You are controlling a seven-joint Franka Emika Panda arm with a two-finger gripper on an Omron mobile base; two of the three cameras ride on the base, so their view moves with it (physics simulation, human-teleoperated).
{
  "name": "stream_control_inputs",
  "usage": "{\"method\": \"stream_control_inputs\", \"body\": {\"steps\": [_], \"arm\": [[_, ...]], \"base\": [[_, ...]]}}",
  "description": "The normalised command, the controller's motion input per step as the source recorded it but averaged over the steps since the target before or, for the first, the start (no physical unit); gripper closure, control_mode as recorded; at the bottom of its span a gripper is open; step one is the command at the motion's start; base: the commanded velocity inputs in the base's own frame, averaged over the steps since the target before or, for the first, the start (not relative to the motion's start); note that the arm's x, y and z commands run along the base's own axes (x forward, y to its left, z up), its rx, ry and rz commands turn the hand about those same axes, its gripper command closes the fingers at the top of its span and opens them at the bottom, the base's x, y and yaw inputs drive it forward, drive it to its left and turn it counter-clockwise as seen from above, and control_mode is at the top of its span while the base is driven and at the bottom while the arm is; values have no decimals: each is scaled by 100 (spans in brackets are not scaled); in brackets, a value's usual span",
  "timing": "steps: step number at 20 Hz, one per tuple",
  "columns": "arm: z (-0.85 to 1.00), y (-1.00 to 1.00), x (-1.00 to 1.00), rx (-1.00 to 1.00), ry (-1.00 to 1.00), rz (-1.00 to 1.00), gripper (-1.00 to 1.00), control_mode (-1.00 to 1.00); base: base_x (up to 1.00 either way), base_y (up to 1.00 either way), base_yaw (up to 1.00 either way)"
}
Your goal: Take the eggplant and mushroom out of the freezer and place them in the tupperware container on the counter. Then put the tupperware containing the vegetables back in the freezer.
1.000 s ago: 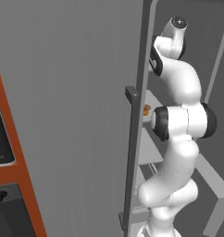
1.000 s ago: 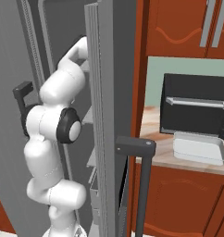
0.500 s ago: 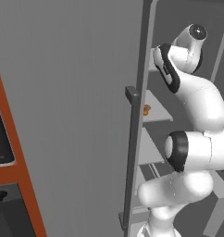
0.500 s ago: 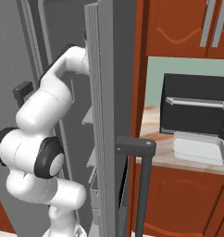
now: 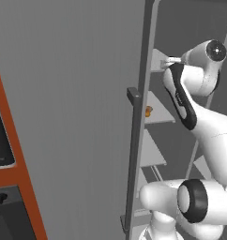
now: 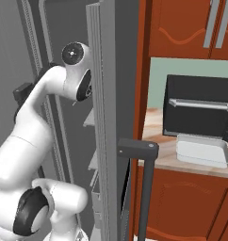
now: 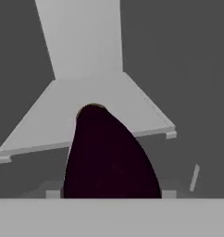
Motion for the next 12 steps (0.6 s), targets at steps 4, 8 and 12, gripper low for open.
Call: {"method": "stream_control_inputs", "body": {"steps": [4,8,12], "arm": [[0,38,-100,0,3,0,100,-100],[0,36,-100,2,9,0,100,-100],[0,46,-100,4,13,0,100,-100]], "base": [[0,0,0],[0,0,0],[0,0,0]]}}
